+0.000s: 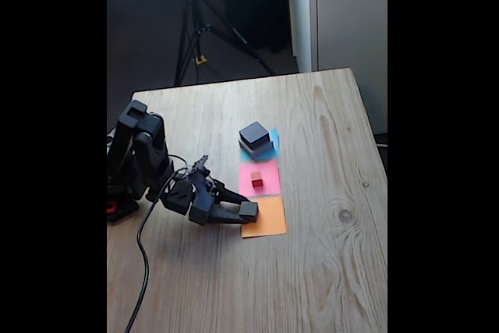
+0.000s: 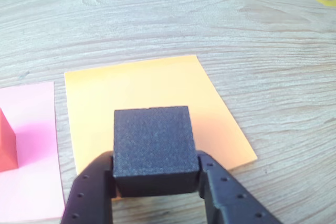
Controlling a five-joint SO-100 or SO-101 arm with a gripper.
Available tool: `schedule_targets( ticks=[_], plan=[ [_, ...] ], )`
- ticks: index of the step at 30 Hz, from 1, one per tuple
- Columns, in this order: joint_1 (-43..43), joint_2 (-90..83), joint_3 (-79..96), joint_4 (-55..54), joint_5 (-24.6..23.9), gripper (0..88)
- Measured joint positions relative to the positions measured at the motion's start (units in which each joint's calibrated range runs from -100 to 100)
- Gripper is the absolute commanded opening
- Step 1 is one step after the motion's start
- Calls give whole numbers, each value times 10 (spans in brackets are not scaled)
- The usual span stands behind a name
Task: Tower of hanoi
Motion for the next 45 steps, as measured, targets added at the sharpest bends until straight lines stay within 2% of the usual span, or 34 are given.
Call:
schedule_targets(
  ticks=[8, 22, 36, 45],
  plan=[
    [-10, -183, 59, 161, 0, 64],
    [-15, -387, 31, 431, 0, 57],
    [-17, -564, -276, 1031, 0, 55],
    [-76, -596, -555, 1376, 0, 54]
  ],
)
